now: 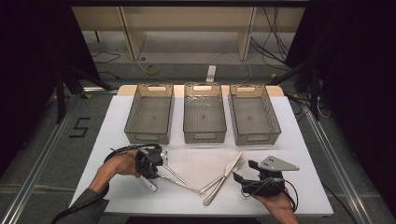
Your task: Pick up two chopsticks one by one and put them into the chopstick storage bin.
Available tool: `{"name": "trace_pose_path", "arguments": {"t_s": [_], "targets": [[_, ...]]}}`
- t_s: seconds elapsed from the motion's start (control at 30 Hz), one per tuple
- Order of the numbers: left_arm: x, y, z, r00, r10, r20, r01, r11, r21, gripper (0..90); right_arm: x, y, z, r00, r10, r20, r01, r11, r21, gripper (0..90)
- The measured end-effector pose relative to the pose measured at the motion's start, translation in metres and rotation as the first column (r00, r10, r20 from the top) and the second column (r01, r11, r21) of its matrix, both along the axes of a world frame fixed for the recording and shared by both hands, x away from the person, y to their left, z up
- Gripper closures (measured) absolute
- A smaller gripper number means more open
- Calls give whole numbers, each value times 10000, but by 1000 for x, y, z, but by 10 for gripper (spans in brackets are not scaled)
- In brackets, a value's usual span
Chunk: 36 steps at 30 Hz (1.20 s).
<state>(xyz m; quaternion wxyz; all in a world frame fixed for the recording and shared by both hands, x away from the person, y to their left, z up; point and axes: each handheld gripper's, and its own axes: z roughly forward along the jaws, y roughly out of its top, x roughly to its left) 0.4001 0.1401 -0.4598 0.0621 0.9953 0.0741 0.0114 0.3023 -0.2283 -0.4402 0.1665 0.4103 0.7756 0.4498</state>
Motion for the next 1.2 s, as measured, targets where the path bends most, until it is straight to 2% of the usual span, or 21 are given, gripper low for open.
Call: {"name": "trace_pose_path", "arguments": {"t_s": [0.1,0.23,0.4,0.7,0.9,1.03,1.1,1.17,1.2], "targets": [[0,1,0,9999,106,-28,-106,9999,-123,761,0,0,0,10000,4,-1,-4,10000,-12,260],[-2,-1,0,10000,-24,-9,24,10000,0,790,0,0,0,10000,23,-25,-23,10000,-36,260],[-1,0,0,9999,52,-116,-53,9999,-121,833,0,1,0,10000,27,-26,-27,10000,-33,260],[-1,1,0,10000,-58,-61,57,9998,-175,843,1,1,0,10000,73,-15,-73,10000,-57,260],[-2,-2,7,9996,191,188,-178,9978,-631,846,1,0,0,10000,64,-22,-65,10000,-43,260],[-2,-3,17,9971,639,423,-590,9925,-1068,846,0,0,0,10000,43,-44,-43,10000,-38,260],[-2,-2,22,9956,835,417,-762,9852,-1535,846,0,0,0,10000,25,-37,-26,10000,-42,260],[-1,-2,26,9935,972,599,-848,9796,-1824,846,0,0,0,10000,9,-36,-9,10000,-24,260],[-1,-2,28,9914,1181,559,-1042,9727,-2072,845,0,0,0,10000,7,-43,-8,10000,-31,260]]}}
